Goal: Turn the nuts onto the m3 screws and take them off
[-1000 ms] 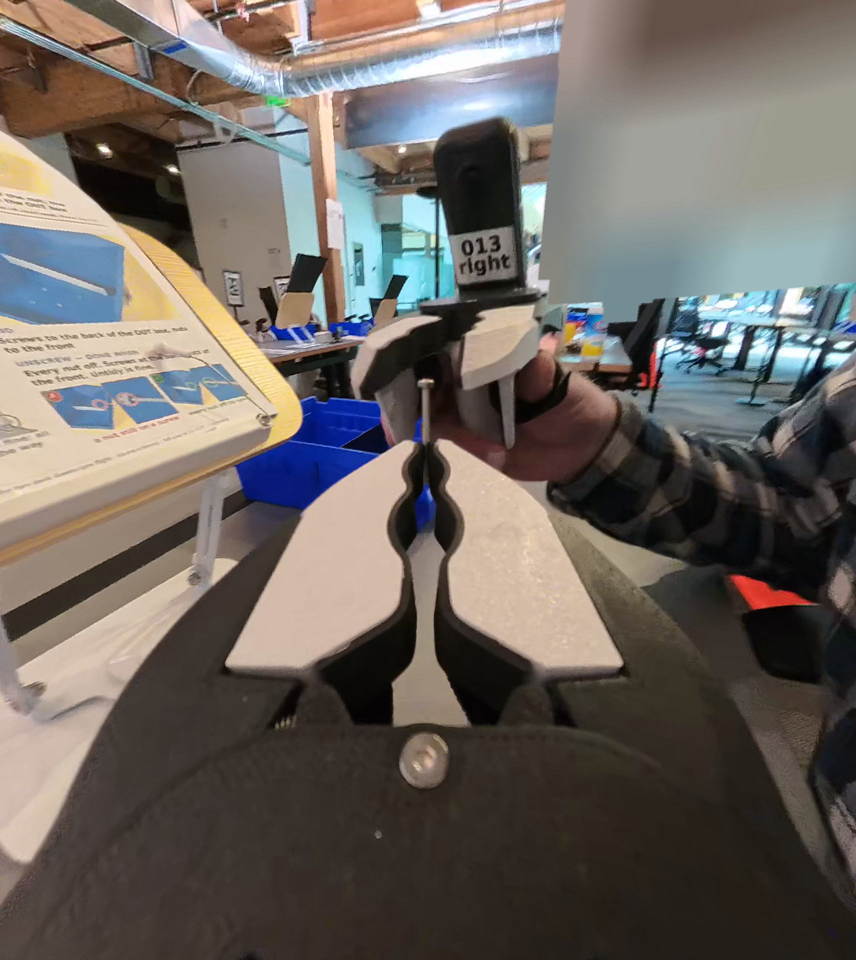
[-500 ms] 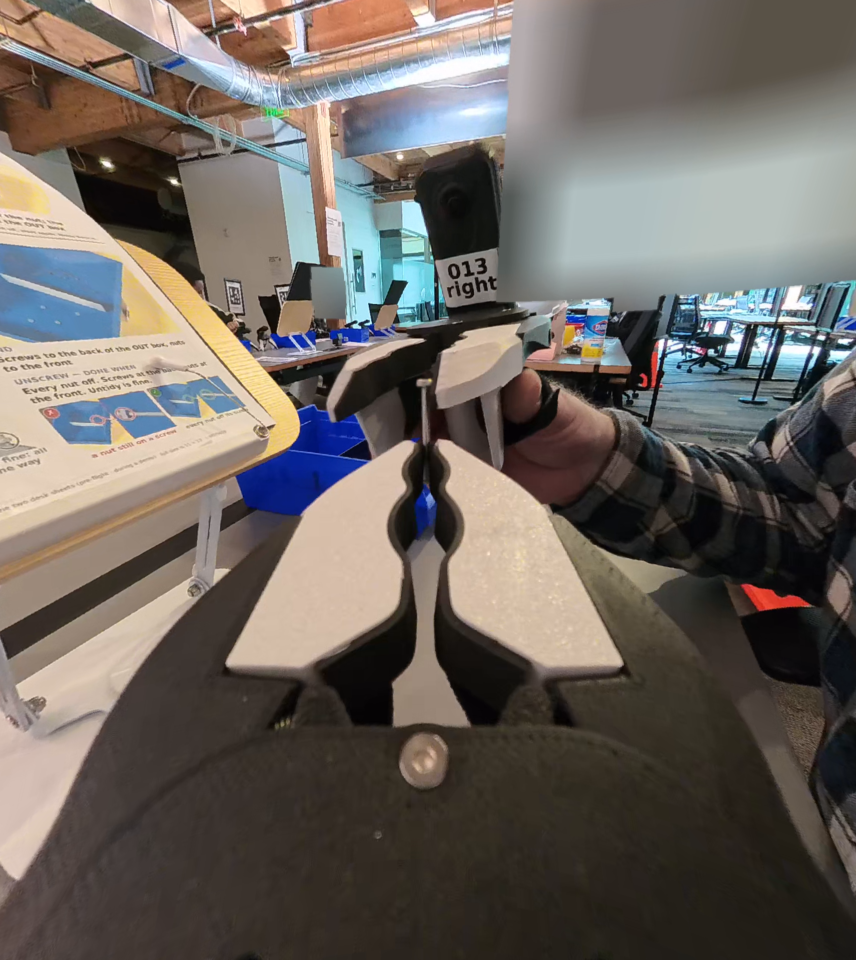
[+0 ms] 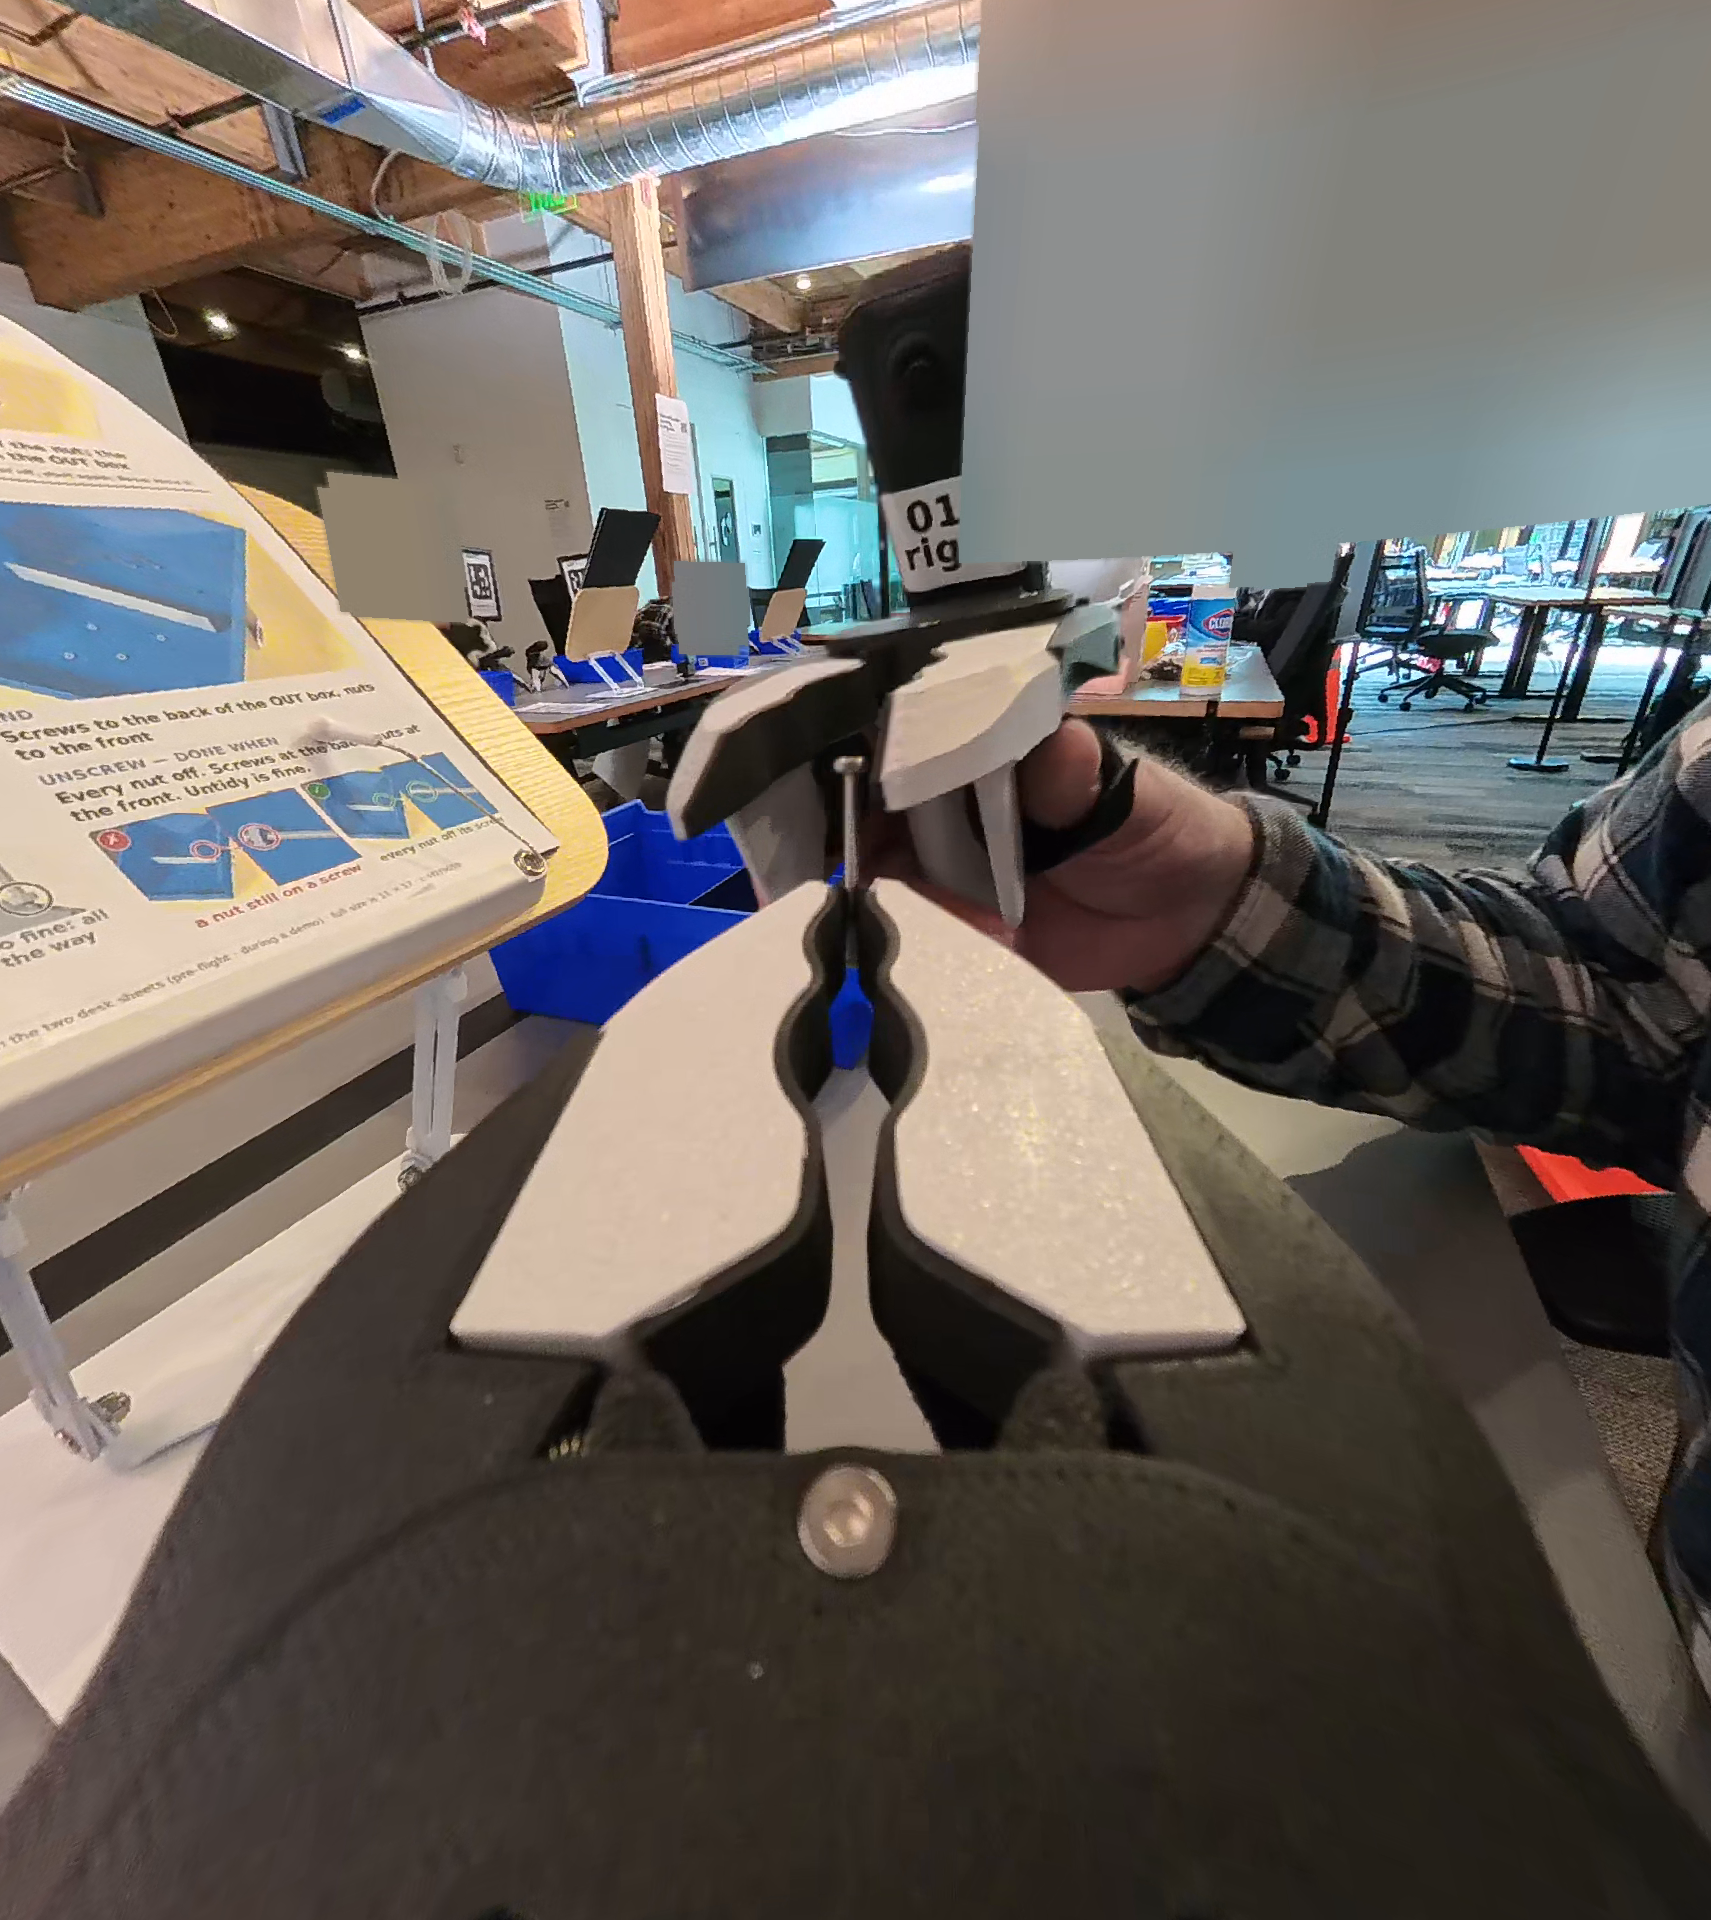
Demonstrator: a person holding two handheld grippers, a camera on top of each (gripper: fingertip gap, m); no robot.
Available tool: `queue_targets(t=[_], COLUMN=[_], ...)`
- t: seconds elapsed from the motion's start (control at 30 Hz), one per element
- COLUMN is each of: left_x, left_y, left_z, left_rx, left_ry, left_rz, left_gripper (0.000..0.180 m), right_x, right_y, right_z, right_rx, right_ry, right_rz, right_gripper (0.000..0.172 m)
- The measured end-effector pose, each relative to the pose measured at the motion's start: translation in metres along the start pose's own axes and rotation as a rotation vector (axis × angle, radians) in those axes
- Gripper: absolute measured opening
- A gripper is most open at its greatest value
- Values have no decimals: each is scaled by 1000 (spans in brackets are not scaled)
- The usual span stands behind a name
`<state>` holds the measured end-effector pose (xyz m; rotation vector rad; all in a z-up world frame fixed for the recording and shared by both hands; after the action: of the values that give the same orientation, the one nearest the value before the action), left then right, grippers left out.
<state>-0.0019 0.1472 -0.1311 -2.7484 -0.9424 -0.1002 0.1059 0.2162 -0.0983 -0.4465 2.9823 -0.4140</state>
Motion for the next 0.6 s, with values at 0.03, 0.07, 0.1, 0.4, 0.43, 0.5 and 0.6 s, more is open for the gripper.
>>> queue_targets(t=[0.03, 0.07, 0.1, 0.4, 0.43, 0.5, 0.6], left_x=[0, 0, -1, -1, -1, 0, 0], left_y=[0, 0, 0, 0, 0, 2, 2], left_z=[-1, -1, -1, 0, 0, 0, -1], left_rx=[0, -1, -2, -10, -10, -5, -6], left_ry=[3, 2, 2, 11, 11, 5, 7], left_rz=[1, 0, 1, 1, 4, 6, 3], left_gripper=[1, 1, 1, 2, 2, 1, 2], right_x=[0, -1, -2, -6, -5, -4, -6], right_y=[1, 3, 3, 0, 0, 1, 4], right_z=[0, 1, 1, -2, -2, -2, -1], right_rx=[7, 14, 18, 6, 3, 8, 21], right_ry=[2, 6, 9, 15, 15, 16, 25], right_rz=[-3, -6, -6, -7, -8, -14, -17], right_gripper=[36, 36, 37, 38, 38, 37, 38])
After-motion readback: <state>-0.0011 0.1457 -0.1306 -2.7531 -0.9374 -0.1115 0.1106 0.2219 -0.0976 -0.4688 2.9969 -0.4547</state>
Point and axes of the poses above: each gripper's, where its closed fingertips meet, x out along the fingers, z out of its underside, y = z × x across the jaws, the point moved 7 cm from there along -x, back along the fingers, and after that the axes turned 9 degrees about x, right-handed, at the moved point
